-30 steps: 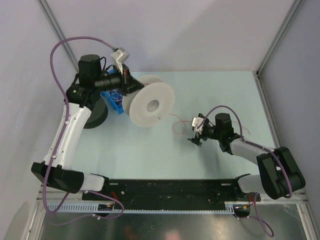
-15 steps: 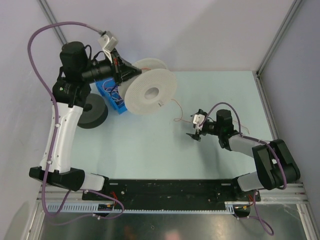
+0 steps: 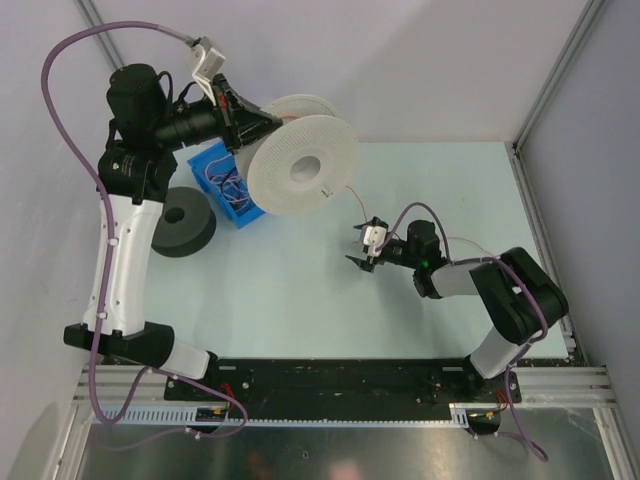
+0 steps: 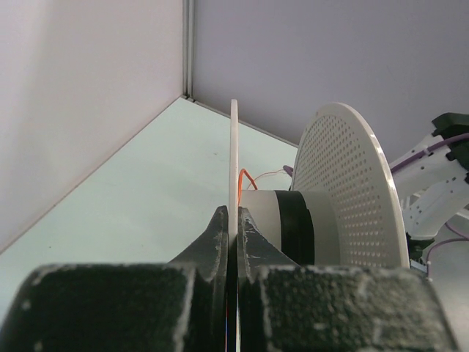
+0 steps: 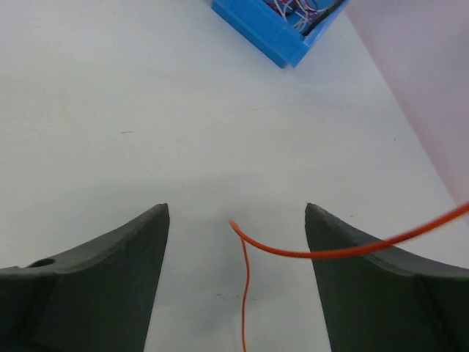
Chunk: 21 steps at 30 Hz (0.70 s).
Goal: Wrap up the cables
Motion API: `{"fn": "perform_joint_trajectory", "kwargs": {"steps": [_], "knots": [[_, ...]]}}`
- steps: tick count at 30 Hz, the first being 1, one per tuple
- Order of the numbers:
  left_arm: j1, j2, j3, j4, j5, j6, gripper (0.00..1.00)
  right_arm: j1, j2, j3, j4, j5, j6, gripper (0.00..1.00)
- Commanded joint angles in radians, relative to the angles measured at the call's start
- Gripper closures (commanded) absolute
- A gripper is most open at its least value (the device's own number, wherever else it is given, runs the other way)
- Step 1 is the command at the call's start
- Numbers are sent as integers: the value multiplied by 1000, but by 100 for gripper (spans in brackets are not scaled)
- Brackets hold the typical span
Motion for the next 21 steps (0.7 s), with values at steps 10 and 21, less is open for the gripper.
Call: {"fn": "perform_joint_trajectory", "kwargs": {"steps": [10, 21], "knots": [[26, 17, 1, 128, -292, -290, 100, 41, -33, 44, 39, 22, 133, 98], [-103, 63, -89, 132, -902, -382, 100, 151, -361, 55, -495, -13, 36, 100]]}}
